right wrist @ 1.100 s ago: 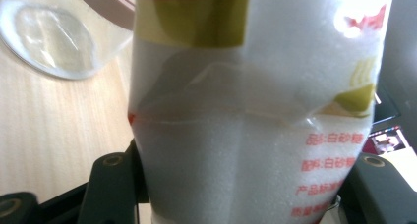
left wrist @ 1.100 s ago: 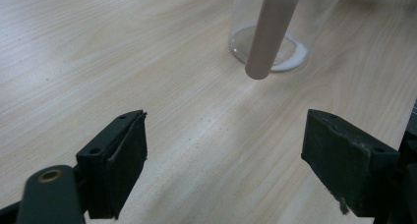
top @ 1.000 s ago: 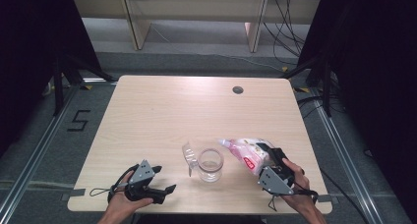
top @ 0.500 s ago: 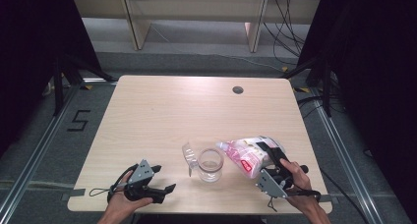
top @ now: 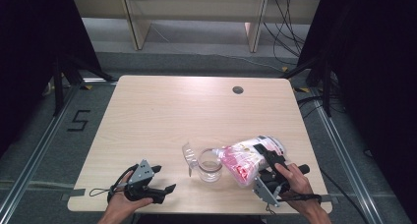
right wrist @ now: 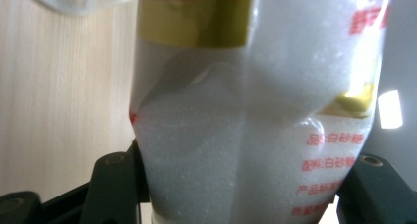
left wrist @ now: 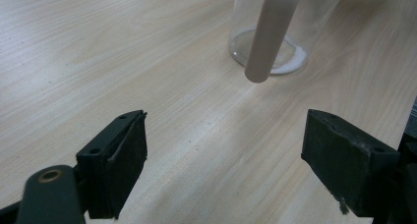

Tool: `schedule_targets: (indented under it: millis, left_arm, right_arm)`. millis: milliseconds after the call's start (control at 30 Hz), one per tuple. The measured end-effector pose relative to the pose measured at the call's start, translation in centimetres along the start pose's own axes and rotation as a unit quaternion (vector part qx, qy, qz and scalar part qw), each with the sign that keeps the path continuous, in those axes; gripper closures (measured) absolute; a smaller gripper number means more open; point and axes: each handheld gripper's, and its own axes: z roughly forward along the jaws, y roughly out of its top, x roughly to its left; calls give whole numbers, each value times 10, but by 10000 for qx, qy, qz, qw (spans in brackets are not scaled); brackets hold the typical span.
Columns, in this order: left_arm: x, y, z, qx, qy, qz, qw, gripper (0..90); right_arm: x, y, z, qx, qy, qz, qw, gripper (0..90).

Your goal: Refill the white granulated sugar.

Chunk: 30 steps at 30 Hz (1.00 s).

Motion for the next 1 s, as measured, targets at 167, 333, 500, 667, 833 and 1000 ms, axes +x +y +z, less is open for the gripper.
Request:
schedule_targets:
  millis: [167, 333, 500, 667, 833, 1000]
  left_arm:
    - [0, 0, -1, 39, 27, -7, 10000, 169]
    - [1, 0, 0, -8, 21, -11, 10000, 170]
    - [1, 0, -1, 29, 44, 14, 10000, 172]
    - [0, 0, 0, -17, 6, -22, 10000, 172]
    - [0, 0, 0, 13, 30, -9, 10000, 170]
    - [0, 0, 1, -32, 7, -58, 10000, 169]
  right_arm:
    - [0, 5, -1, 55, 7, -330, 9994, 418]
    - [0, 9, 0, 49, -26, -664, 9978, 421]
    - [2, 14, -1, 138, -24, -826, 9965, 425]
    - [1, 17, -1, 176, -47, -1182, 9928, 430]
    - [1, 18, -2, 192, -90, -1211, 9924, 433]
    - [1, 18, -2, 285, -140, -1457, 9888, 437]
